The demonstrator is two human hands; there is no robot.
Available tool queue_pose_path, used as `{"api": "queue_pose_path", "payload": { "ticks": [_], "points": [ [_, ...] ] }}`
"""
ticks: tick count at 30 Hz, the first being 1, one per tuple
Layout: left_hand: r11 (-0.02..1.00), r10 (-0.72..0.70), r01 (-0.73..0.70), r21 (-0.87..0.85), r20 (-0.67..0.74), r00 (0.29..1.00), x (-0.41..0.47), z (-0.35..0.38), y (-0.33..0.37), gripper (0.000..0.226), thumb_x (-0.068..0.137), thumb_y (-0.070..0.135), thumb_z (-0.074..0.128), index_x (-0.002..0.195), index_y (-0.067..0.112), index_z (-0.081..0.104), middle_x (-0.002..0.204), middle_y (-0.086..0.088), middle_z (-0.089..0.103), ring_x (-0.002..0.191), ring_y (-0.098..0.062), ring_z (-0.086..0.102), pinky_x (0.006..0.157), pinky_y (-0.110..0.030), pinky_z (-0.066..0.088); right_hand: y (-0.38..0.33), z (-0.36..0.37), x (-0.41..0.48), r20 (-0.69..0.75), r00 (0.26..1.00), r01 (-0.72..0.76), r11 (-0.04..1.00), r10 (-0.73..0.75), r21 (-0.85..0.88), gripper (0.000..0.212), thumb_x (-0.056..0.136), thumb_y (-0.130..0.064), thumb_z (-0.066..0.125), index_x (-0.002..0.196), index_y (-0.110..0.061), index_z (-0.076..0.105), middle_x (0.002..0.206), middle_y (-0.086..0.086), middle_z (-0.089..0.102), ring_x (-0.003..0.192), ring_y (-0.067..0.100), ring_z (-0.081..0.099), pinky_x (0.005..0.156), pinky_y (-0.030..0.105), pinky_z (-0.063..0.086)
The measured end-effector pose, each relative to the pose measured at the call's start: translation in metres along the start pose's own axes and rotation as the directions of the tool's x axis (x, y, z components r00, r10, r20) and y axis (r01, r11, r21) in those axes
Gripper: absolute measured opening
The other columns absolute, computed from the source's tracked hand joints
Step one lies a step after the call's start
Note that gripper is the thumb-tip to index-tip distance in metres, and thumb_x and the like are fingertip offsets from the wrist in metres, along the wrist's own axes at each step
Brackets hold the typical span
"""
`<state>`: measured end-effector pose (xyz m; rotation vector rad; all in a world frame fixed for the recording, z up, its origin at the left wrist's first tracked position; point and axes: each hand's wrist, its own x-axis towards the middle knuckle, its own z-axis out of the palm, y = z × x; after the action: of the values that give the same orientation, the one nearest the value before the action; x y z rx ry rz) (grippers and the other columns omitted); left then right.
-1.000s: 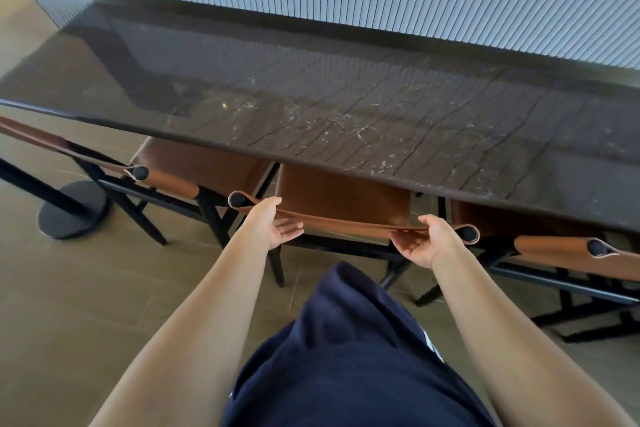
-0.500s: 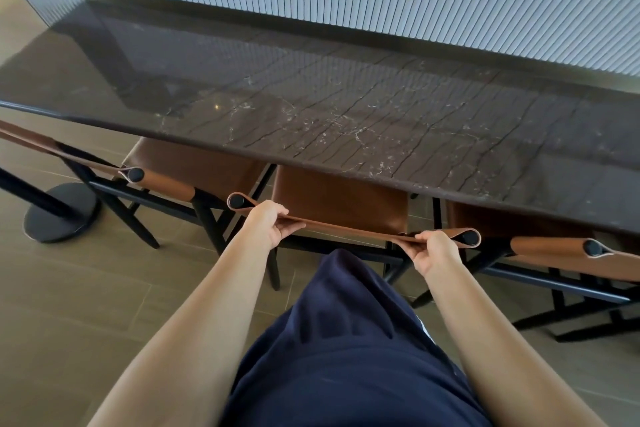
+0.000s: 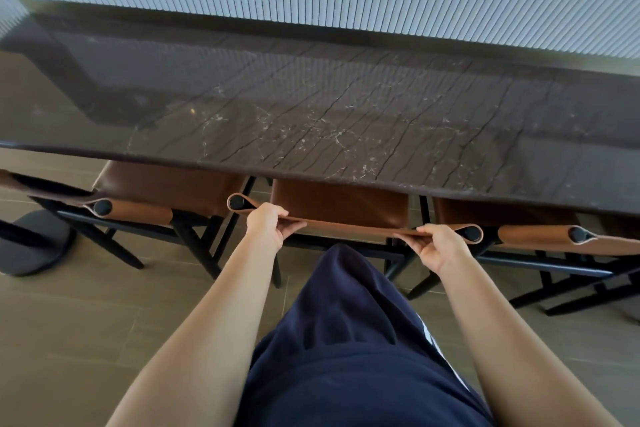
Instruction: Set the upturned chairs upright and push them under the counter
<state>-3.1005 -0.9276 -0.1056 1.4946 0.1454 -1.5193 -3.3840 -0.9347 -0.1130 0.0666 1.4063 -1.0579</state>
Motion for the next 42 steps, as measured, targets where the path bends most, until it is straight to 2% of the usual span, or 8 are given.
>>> {"api": "queue_pose_path", "payload": {
  "ticks": [2, 6, 12, 20, 25, 30, 36, 42],
  "points": [
    [1.000, 0.007, -0.007, -0.011, -0.004, 1.000, 0.004, 0.007, -0.002, 0.037, 0.090, -0.013, 0.044, 0.124, -0.001, 0.049, 0.120, -0.026, 0.055, 0.101, -0.043, 0.059, 0.077, -0.053, 0.057, -0.011, 0.003, 0.004, -0.001, 1.000, 0.002, 1.000, -0.002, -0.017, 0.035, 0.095, 0.013, 0.038, 0.128, 0.001, 0.042, 0.125, 0.028, 0.050, 0.121, 0.045, 0.053, 0.080, 0.056, 0.052],
    [1.000, 0.000, 0.000, -0.012, 0.000, 1.000, 0.011, 0.016, 0.002, 0.037, 0.091, -0.013, 0.044, 0.126, -0.004, 0.048, 0.120, -0.027, 0.056, 0.103, -0.044, 0.060, 0.074, -0.053, 0.057, -0.019, 0.009, 0.014, -0.006, 1.000, -0.007, 1.000, 0.007, 0.001, 0.019, 0.095, 0.012, 0.040, 0.108, 0.000, 0.047, 0.112, 0.026, 0.054, 0.119, 0.043, 0.055, 0.074, 0.054, 0.053],
    [0.997, -0.061, 0.062, -0.046, 0.021, 0.998, 0.017, 0.017, 0.009, 0.016, 0.092, -0.012, 0.044, 0.101, -0.001, 0.053, 0.106, -0.024, 0.058, 0.100, -0.044, 0.059, 0.071, -0.053, 0.057, -0.018, 0.010, 0.019, 0.006, 1.000, -0.015, 1.000, 0.015, 0.014, 0.021, 0.096, 0.011, 0.042, 0.116, 0.002, 0.045, 0.125, 0.029, 0.053, 0.119, 0.045, 0.055, 0.081, 0.054, 0.053],
    [0.996, -0.031, 0.033, -0.088, 0.025, 0.999, 0.025, 0.015, 0.007, 0.019, 0.092, -0.011, 0.047, 0.107, 0.001, 0.052, 0.109, -0.024, 0.056, 0.094, -0.043, 0.061, 0.056, -0.052, 0.059, -0.016, 0.017, 0.023, -0.071, 0.997, 0.042, 0.997, -0.037, 0.070, 0.045, 0.092, 0.015, 0.045, 0.135, 0.000, 0.042, 0.119, 0.027, 0.049, 0.111, 0.049, 0.056, 0.048, 0.047, 0.056],
    [0.999, -0.036, 0.036, 0.036, 0.014, 0.999, 0.020, 0.013, 0.008, 0.025, 0.094, -0.003, 0.052, 0.119, -0.001, 0.054, 0.109, -0.025, 0.063, 0.093, -0.037, 0.067, 0.059, -0.043, 0.060, -0.018, 0.017, 0.020, -0.097, 0.995, 0.013, 0.998, -0.008, 0.058, 0.046, 0.092, 0.013, 0.047, 0.135, -0.003, 0.043, 0.129, 0.027, 0.048, 0.113, 0.048, 0.056, 0.065, 0.052, 0.058],
    [0.970, 0.004, -0.013, 0.242, 0.039, 0.999, 0.006, 0.010, 0.007, 0.045, 0.092, 0.030, 0.063, 0.126, 0.005, 0.048, 0.115, -0.020, 0.063, 0.100, -0.030, 0.066, 0.077, -0.043, 0.059, -0.018, 0.013, 0.006, -0.008, 1.000, 0.004, 0.998, -0.004, 0.055, 0.026, 0.096, -0.004, 0.056, 0.121, -0.005, 0.049, 0.124, 0.026, 0.056, 0.104, 0.041, 0.062, 0.060, 0.049, 0.059],
    [0.997, 0.048, -0.035, -0.064, 0.218, 0.975, -0.030, -0.002, 0.003, 0.067, 0.100, 0.034, 0.049, 0.152, 0.006, 0.017, 0.151, -0.021, 0.035, 0.132, -0.035, 0.046, 0.099, -0.045, 0.046, -0.007, -0.004, -0.019, 0.219, 0.976, 0.038, 0.992, -0.011, -0.118, 0.056, 0.095, -0.040, 0.058, 0.140, -0.013, 0.040, 0.126, 0.018, 0.063, 0.108, 0.030, 0.065, 0.088, 0.044, 0.054],
    [0.967, 0.253, -0.247, -0.061, 0.317, 0.914, -0.093, -0.028, -0.034, 0.048, 0.103, 0.027, 0.044, 0.145, 0.004, 0.036, 0.141, -0.016, 0.051, 0.125, -0.029, 0.053, 0.102, -0.042, 0.047, 0.016, -0.035, -0.065, 0.307, 0.941, 0.244, 0.912, -0.140, -0.331, 0.048, 0.100, -0.037, 0.049, 0.141, -0.013, 0.047, 0.118, 0.010, 0.068, 0.110, 0.023, 0.064, 0.091, 0.039, 0.052]
  ]
}}
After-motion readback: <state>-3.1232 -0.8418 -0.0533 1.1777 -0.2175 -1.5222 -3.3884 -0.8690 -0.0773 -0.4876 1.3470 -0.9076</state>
